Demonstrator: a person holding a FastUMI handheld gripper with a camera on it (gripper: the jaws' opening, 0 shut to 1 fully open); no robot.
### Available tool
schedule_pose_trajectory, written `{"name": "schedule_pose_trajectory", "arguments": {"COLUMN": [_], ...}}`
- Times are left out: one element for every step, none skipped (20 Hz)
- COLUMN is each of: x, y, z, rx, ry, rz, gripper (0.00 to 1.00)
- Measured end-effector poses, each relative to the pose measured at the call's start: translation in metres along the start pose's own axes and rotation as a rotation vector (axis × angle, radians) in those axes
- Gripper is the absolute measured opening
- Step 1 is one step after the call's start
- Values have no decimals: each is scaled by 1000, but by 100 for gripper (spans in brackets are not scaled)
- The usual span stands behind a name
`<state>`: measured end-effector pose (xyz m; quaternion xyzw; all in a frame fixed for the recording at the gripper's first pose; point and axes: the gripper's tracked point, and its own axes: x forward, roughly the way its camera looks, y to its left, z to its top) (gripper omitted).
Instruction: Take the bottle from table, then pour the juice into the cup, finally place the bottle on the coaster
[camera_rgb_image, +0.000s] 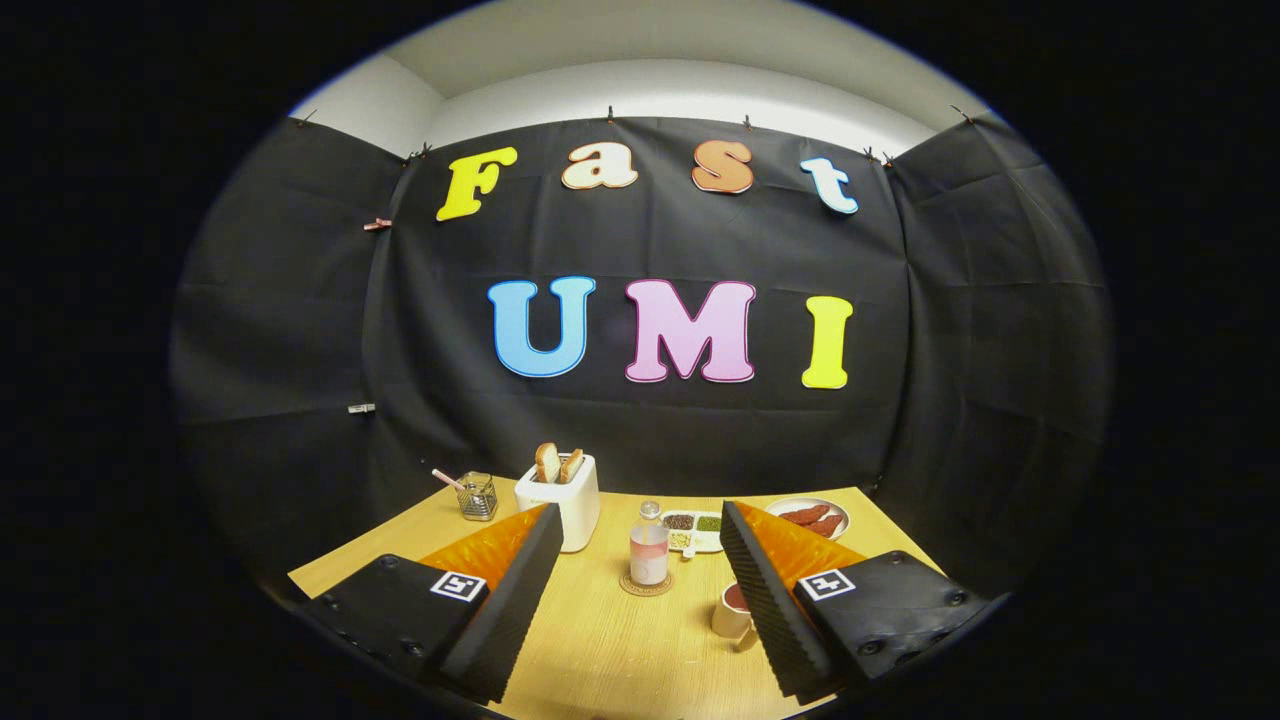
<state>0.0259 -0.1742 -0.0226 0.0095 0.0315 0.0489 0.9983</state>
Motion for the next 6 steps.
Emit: {"name": "schedule_pose_trajectory", "arguments": {"x": [1,2,4,4,5,5], "y": [-1,-1,-2,-2,-4,-5], "z": [1,2,2,1,0,-2], "rx": [0,0,4,11,18,23], "ry": [-5,-10,-12,-12,-9,-7], "rz": [3,6,8,9,10,11], "gripper": [97,97,97,97,97,97]}}
